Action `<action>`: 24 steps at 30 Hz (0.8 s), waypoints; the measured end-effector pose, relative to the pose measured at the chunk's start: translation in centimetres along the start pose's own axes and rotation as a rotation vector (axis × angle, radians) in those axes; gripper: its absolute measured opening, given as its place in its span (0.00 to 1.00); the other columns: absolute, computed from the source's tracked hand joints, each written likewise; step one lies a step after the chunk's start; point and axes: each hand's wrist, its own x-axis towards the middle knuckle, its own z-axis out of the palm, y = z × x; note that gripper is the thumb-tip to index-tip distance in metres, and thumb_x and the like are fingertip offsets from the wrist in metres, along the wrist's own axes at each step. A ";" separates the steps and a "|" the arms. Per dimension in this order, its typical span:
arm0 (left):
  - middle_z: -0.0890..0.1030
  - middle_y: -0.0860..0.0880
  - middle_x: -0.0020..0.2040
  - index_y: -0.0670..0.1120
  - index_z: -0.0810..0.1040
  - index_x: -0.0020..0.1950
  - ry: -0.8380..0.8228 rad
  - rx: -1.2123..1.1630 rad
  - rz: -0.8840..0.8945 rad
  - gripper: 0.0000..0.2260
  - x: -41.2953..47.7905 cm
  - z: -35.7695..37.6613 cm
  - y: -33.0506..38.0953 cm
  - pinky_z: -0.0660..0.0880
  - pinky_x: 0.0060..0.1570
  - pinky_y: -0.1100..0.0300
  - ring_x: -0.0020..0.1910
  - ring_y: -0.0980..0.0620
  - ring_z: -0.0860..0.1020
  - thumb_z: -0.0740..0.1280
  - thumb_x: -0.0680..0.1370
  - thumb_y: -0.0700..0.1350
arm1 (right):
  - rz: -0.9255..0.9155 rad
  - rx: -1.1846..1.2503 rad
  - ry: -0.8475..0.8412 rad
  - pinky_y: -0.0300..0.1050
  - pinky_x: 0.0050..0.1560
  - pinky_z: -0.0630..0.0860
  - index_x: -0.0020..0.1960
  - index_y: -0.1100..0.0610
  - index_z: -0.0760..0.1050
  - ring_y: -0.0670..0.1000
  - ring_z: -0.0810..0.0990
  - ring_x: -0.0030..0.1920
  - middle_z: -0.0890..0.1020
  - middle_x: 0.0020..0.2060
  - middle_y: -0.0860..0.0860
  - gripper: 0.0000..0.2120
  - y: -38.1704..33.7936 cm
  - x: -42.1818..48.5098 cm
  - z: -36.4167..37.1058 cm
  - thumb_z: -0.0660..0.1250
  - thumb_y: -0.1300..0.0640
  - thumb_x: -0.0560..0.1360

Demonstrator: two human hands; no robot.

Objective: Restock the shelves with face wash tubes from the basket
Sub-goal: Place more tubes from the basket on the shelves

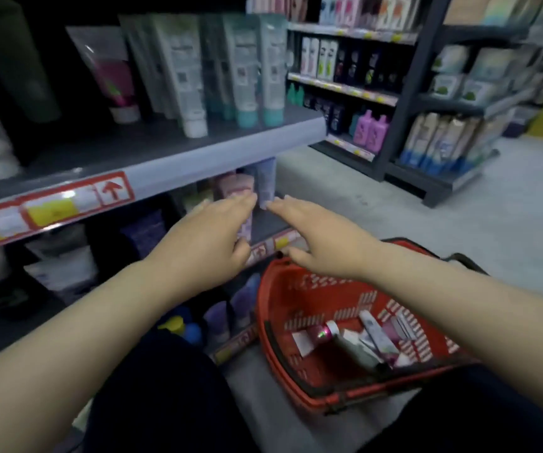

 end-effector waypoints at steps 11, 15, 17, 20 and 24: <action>0.59 0.46 0.77 0.46 0.55 0.77 -0.293 -0.028 0.202 0.31 9.9 14.1 8.9 0.57 0.74 0.50 0.75 0.51 0.59 0.61 0.76 0.49 | 0.332 0.033 -0.186 0.42 0.71 0.58 0.76 0.56 0.55 0.54 0.62 0.73 0.66 0.72 0.57 0.34 14.2 -8.1 7.2 0.65 0.54 0.75; 0.57 0.47 0.77 0.46 0.54 0.77 -0.426 -0.009 0.240 0.31 13.6 19.4 10.9 0.55 0.73 0.49 0.76 0.51 0.57 0.61 0.77 0.49 | 0.432 0.037 -0.298 0.47 0.71 0.63 0.76 0.57 0.56 0.56 0.65 0.71 0.68 0.70 0.58 0.34 19.5 -9.3 10.5 0.65 0.54 0.74; 0.57 0.47 0.77 0.45 0.54 0.77 -0.477 -0.006 0.248 0.31 15.6 22.5 11.7 0.55 0.73 0.48 0.76 0.50 0.57 0.61 0.76 0.49 | 0.452 0.046 -0.337 0.49 0.69 0.65 0.75 0.58 0.58 0.57 0.68 0.69 0.70 0.69 0.58 0.33 22.1 -9.6 12.4 0.66 0.54 0.73; 0.61 0.46 0.76 0.44 0.57 0.76 -0.544 -0.017 0.266 0.30 17.8 27.8 13.0 0.59 0.70 0.49 0.74 0.48 0.62 0.61 0.75 0.47 | 0.492 0.071 -0.425 0.52 0.64 0.69 0.72 0.59 0.63 0.59 0.71 0.65 0.73 0.65 0.59 0.30 25.6 -9.9 15.8 0.66 0.55 0.72; 0.69 0.44 0.70 0.43 0.63 0.72 -0.693 -0.044 0.274 0.25 19.0 34.9 14.7 0.64 0.65 0.51 0.68 0.43 0.69 0.61 0.75 0.44 | 0.536 0.096 -0.576 0.51 0.62 0.72 0.70 0.57 0.64 0.60 0.73 0.63 0.73 0.62 0.59 0.27 29.2 -10.3 21.1 0.65 0.53 0.73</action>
